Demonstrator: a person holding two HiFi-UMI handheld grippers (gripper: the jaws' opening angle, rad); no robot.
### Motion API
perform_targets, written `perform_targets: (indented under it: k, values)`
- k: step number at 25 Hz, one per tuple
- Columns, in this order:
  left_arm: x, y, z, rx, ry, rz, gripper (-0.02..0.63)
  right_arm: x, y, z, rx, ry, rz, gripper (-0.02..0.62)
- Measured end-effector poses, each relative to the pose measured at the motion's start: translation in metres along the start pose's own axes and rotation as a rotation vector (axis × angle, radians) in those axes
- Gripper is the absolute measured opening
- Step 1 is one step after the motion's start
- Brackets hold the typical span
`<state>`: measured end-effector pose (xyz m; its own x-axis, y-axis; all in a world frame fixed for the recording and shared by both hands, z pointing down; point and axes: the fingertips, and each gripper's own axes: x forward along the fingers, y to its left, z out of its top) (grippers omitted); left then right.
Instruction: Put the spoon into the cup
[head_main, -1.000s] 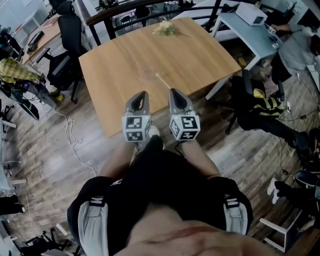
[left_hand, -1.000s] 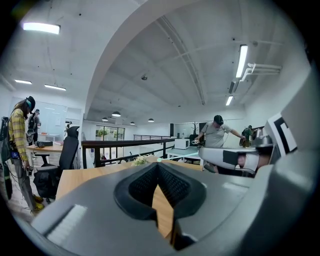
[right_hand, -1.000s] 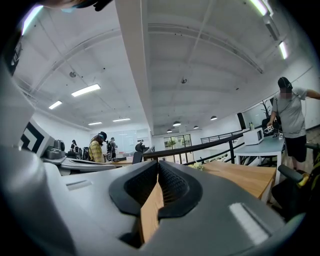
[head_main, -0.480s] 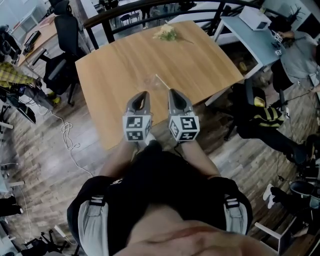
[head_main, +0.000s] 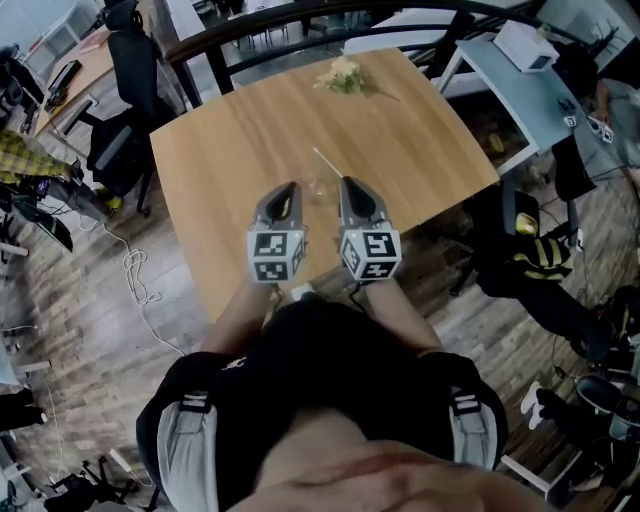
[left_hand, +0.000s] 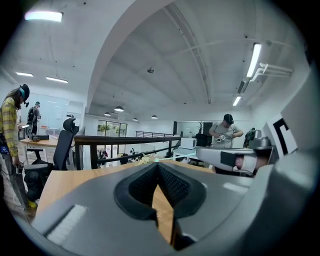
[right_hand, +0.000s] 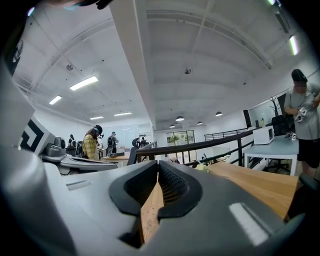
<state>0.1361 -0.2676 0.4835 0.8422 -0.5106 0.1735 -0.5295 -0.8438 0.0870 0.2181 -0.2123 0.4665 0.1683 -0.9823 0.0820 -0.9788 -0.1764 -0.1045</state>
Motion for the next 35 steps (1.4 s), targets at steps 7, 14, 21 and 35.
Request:
perform_targets:
  k: [7, 14, 21, 35]
  values:
    - [0.048, 0.038, 0.006, -0.025, 0.007, 0.026, 0.012, 0.063, -0.014, 0.004, -0.022, 0.027, 0.027, 0.006]
    - [0.075, 0.060, 0.007, -0.030, 0.030, 0.064, 0.012, 0.094, -0.026, 0.002, -0.018, 0.051, 0.047, 0.006]
    - [0.081, 0.075, -0.004, -0.082, 0.042, 0.148, 0.012, 0.111, -0.035, -0.007, -0.026, 0.079, 0.119, 0.006]
    - [0.079, 0.067, -0.012, -0.106, 0.063, 0.385, 0.012, 0.130, -0.062, -0.016, -0.074, 0.125, 0.340, 0.006]
